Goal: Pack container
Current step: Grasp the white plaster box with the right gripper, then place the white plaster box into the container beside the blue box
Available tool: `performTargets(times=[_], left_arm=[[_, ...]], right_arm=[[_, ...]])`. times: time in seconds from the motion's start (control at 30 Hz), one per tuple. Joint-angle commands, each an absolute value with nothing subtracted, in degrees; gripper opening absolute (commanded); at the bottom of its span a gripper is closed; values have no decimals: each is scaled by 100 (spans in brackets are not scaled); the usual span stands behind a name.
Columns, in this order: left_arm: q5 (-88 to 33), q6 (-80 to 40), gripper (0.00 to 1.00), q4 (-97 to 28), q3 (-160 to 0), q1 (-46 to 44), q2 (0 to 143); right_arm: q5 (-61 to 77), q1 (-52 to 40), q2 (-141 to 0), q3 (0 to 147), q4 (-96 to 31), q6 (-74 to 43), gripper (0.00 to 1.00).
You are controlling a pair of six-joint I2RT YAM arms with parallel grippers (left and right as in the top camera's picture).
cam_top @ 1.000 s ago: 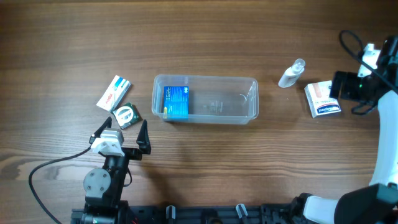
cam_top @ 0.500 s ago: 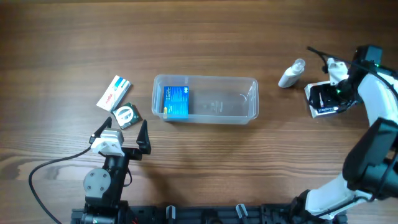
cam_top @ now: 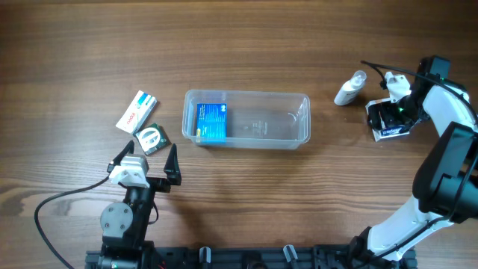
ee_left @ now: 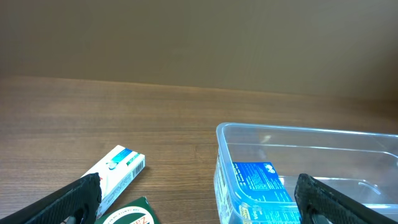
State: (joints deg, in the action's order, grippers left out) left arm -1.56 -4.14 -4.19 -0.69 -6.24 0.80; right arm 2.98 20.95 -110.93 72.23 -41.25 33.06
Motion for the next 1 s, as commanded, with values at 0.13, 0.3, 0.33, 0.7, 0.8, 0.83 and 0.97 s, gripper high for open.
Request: performTargets(times=[0.13, 0.3, 0.33, 0.7, 0.8, 0.83, 0.97], left_arm=[[-148, -327, 100, -427, -32, -582, 38], [-148, -327, 100, -427, -32, -582, 38], [-148, -327, 100, -427, -32, -582, 38], [-145, -327, 100, -427, -32, -582, 38], [-148, -327, 100, -427, -32, -582, 38], [-148, -327, 100, -427, -32, -582, 38], [-148, -327, 100, -427, -32, -582, 38]], right_arm=[[261, 2108, -11222, 7207, -4093, 2224, 58], [263, 2108, -11054, 7717, -5033, 1177, 59], [266, 2106, -10997, 7804, -5196, 1000, 59], [561, 1157, -8340, 8884, -6943, -963, 54], [569, 8, -7902, 8882, -6829, -1896, 53], [569, -279, -7909, 8882, -6801, -2119, 53], [554, -2226, -8407, 8882, -5830, -2773, 53]])
